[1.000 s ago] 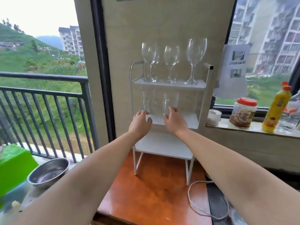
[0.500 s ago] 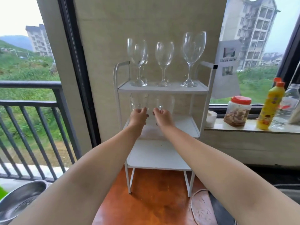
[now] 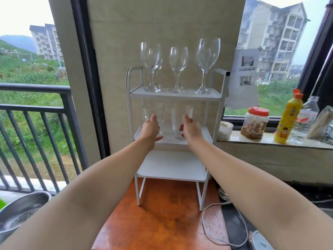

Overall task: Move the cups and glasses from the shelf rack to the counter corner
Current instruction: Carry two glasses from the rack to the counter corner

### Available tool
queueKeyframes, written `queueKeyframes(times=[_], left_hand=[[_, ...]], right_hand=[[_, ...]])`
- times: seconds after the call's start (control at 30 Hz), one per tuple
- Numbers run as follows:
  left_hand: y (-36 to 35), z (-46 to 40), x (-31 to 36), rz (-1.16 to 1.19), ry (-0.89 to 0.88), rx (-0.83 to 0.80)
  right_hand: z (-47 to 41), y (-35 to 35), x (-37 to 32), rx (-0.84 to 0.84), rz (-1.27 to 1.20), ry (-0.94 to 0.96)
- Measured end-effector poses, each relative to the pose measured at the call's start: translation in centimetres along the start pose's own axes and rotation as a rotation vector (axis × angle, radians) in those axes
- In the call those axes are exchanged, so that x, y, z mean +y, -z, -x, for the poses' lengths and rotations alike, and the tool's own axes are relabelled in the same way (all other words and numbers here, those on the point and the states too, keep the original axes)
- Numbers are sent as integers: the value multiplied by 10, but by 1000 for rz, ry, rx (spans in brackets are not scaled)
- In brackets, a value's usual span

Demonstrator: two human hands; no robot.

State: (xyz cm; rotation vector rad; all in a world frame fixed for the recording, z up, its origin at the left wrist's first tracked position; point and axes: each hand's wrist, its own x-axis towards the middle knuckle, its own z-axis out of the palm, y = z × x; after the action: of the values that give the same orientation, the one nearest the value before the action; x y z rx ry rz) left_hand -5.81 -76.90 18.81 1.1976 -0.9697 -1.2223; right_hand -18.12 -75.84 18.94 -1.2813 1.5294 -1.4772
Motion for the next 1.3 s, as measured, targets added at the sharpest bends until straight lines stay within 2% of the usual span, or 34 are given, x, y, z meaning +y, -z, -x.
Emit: queueKeyframes(times=[0.3, 0.5, 0.7, 0.97, 1.3], left_hand=[[18, 63, 3, -16, -71, 1], [41, 122, 7, -47, -114, -52], [75, 191, -20, -172, -97, -88], [93, 282, -107, -266, 116, -137], [56, 392, -222, -342, 415, -334]], right_hand=[[62, 18, -15, -25, -124, 37], [119, 30, -21, 38, -194, 16], [202, 41, -5, 127, -289, -85], [325, 82, 67, 241, -162, -361], [449, 174, 161, 436, -22, -637]])
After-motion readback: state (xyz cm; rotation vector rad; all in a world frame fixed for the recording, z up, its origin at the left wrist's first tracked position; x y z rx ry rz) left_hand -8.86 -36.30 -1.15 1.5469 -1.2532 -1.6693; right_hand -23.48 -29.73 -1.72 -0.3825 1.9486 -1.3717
